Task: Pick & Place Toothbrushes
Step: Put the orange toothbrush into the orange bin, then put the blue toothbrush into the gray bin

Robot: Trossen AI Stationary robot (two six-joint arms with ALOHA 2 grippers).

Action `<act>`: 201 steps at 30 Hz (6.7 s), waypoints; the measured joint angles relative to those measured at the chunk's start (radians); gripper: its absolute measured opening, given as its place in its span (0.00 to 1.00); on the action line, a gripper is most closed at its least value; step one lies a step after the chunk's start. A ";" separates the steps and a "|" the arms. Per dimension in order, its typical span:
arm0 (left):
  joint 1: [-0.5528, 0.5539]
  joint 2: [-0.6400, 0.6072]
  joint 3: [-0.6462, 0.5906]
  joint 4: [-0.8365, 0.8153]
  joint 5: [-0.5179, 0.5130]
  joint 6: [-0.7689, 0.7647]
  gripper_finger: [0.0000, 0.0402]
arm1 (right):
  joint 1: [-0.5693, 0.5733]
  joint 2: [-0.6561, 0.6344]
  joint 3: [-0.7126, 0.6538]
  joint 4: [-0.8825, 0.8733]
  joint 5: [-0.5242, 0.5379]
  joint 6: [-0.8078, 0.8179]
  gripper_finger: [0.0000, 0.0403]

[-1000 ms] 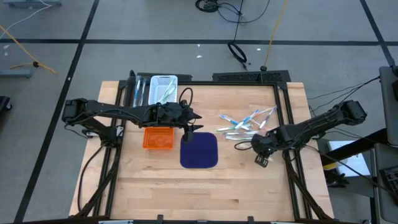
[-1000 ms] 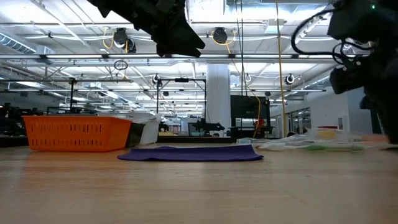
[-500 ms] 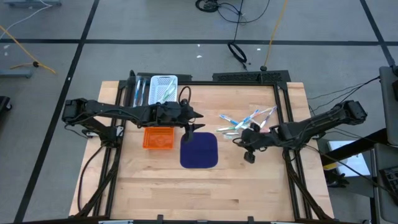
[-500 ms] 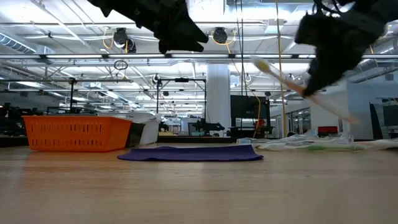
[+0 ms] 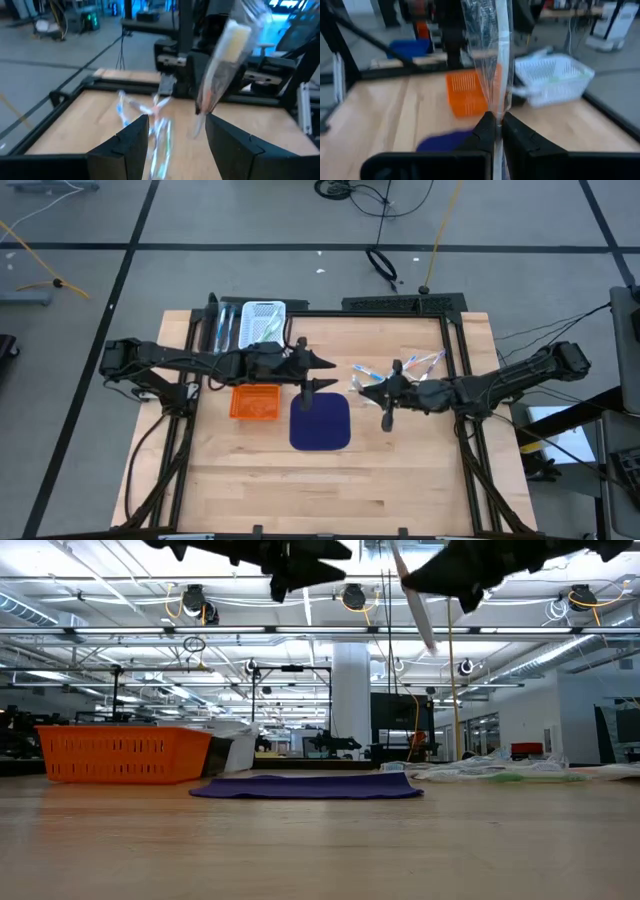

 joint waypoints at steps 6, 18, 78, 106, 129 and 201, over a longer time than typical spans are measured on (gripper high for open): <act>-0.019 0.026 0.000 0.141 0.000 0.008 0.49 | -0.021 0.018 0.000 0.101 -0.002 -0.045 0.02; -0.025 0.175 0.000 0.427 0.006 0.007 0.49 | -0.028 0.058 0.000 0.154 0.000 -0.057 0.02; -0.061 -0.191 0.000 -0.601 -0.127 -0.256 0.00 | -0.048 0.058 -0.001 -0.029 0.000 -0.042 0.40; -0.065 -0.207 0.000 -1.223 -0.296 -0.600 0.00 | -0.048 0.058 -0.021 -0.026 0.000 -0.049 0.40; -0.065 -0.033 -0.001 -1.252 -0.286 -0.625 0.00 | -0.048 0.058 -0.022 -0.026 0.000 -0.049 0.40; -0.035 -0.011 -0.001 -0.395 -0.284 -0.095 0.38 | -0.599 0.233 -0.020 -0.747 -0.210 -0.273 0.40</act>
